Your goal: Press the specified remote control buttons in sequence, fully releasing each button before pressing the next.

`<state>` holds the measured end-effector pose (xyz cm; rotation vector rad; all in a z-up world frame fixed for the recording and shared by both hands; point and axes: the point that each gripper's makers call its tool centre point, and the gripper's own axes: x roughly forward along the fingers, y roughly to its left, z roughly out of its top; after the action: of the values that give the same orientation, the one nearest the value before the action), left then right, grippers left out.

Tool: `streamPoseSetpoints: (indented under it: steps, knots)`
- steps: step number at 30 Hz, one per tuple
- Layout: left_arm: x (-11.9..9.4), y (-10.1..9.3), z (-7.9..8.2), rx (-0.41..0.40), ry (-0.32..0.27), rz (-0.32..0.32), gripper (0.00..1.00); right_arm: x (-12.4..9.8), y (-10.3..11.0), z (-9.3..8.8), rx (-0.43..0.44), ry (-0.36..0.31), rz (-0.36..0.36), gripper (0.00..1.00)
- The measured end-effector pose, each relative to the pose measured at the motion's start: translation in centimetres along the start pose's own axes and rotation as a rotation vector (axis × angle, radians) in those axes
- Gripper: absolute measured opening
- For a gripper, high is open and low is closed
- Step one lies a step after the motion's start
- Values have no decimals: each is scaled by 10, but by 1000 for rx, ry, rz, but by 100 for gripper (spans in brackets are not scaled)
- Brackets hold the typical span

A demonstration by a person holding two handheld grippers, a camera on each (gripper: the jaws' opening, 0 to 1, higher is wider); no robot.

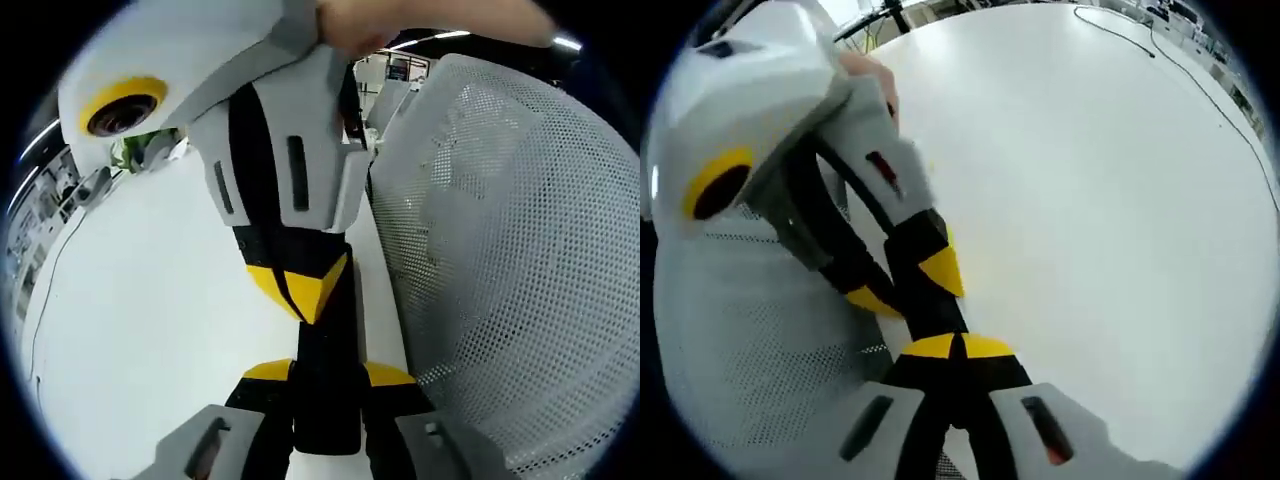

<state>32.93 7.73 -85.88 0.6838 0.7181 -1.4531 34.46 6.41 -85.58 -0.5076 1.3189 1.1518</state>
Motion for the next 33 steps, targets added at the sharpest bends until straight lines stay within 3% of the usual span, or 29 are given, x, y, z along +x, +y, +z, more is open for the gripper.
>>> streamPoseSetpoints:
  steps: [1,4,9,12,17,20,22,33]
  knots:
    - [0,0,0,0,0,0,25,0,-1,0,68,0,-3,0]
    - [0,0,0,4,2,1,25,0,-2,0,132,-18,-25,0]
    - [0,0,0,6,1,1,25,0,0,0,78,-54,-66,0]
    - [0,0,0,4,1,0,25,-1,-1,4,-44,-153,-103,0]
    - [0,0,0,3,0,-1,25,-3,5,3,-127,-236,-165,0]
    - [0,0,0,3,0,-2,25,-1,20,2,-160,-215,-126,0]
    - [0,0,0,2,0,-2,25,0,17,4,-234,-188,-173,0]
    - [0,0,0,-12,-10,-4,25,4,18,8,-343,-157,-214,0]
